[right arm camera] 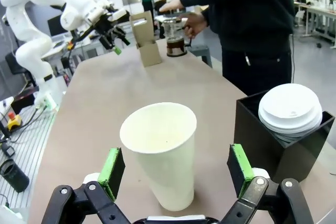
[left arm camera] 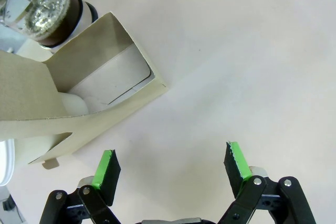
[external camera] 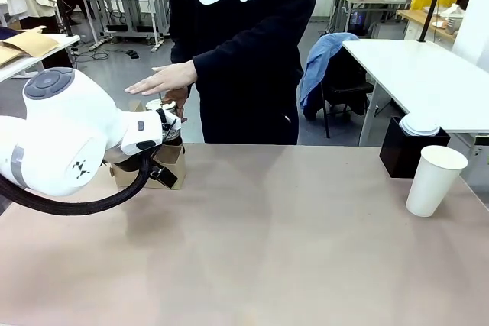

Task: Pour a drink into a cup and package it in a carrier.
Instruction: Pick up the 600 ml Paper Cup and place it in the middle top area of the table.

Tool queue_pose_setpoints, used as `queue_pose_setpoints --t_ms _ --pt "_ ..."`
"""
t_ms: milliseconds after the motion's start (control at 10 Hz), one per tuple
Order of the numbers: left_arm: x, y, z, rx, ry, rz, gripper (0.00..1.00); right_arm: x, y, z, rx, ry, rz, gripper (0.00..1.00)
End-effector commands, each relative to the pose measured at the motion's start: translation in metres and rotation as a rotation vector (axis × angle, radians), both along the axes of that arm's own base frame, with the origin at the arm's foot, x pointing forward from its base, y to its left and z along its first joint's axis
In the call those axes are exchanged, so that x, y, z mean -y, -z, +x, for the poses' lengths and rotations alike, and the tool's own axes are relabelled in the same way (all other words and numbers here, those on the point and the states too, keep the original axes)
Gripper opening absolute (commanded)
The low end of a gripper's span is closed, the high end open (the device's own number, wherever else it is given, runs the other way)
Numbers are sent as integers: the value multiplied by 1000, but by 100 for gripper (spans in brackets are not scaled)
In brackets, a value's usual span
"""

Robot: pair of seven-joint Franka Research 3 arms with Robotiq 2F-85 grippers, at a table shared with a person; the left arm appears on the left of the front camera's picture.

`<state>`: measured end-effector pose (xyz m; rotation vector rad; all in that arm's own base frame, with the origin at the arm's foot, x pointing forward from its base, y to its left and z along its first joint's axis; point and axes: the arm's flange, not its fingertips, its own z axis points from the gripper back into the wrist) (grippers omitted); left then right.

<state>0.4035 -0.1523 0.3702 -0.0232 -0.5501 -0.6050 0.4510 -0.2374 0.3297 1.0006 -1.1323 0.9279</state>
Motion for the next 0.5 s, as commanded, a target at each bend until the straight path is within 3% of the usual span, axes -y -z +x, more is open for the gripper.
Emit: queue_pose_setpoints --t_ms 0,100,400 --pt "0 0 0 0 0 -2 100 0 32 1 97 41 80 100" --pt "0 0 0 0 0 -2 100 5 46 -8 143 33 100 100" --pt "0 0 0 0 0 -2 100 -5 69 -25 152 56 112 100"
